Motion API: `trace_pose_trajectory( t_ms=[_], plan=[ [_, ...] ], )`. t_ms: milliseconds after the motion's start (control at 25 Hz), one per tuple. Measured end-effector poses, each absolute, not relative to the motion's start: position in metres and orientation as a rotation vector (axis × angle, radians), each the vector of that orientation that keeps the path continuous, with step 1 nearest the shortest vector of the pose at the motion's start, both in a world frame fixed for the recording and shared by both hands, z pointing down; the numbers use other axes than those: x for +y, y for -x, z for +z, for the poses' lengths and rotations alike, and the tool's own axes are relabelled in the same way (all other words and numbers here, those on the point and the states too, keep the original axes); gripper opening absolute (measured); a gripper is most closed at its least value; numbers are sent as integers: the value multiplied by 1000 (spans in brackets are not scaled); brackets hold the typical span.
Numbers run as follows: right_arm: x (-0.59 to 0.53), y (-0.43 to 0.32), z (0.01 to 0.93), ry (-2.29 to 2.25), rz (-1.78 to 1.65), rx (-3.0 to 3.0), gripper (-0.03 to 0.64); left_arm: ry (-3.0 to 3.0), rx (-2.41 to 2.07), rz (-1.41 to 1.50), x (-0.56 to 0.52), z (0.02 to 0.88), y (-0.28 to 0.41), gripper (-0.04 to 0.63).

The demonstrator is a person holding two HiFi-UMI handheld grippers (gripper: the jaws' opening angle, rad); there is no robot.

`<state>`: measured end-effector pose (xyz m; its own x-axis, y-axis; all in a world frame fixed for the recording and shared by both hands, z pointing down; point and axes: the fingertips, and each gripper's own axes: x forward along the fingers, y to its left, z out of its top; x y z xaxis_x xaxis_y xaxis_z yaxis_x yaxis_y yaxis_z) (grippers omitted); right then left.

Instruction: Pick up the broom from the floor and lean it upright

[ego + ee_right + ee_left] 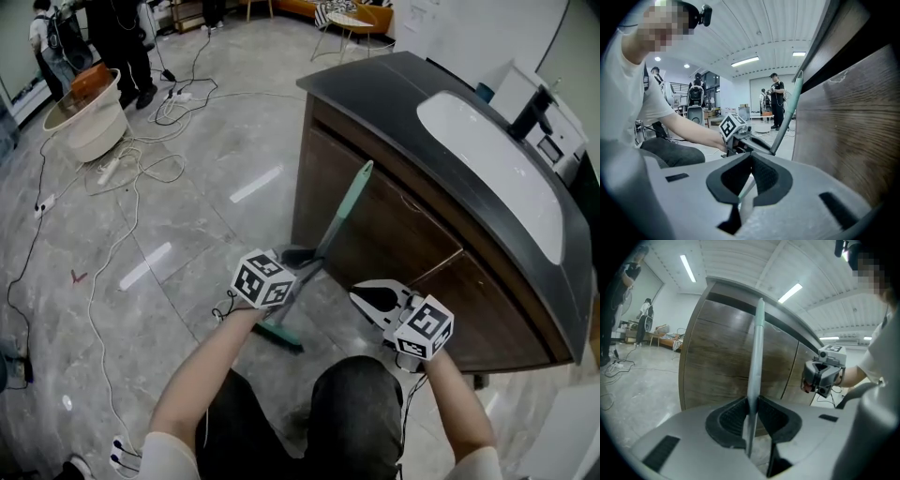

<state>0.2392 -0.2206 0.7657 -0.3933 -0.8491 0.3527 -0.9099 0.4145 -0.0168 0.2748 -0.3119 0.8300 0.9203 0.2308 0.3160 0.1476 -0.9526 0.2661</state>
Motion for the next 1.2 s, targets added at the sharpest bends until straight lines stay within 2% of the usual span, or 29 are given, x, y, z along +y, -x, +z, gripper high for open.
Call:
trace_pose_trajectory(
  t_ms=[320,480,600,1200],
  plan=[
    [-214,-243,768,-1554,301,-2363,2,-2849,225,474,-319,838,-287,83],
    [-212,-244,769,-1553,299,-2352,2,-2868,196,475,-324,836,-288,168],
    [-212,-243,773,-1561,304,-2340,2,-2889,183,501,-323,840,-285,184],
    [-221,-237,774,-1601,307,-2315,2,-2967,244,537,-313,832,-249,193]
  ],
)
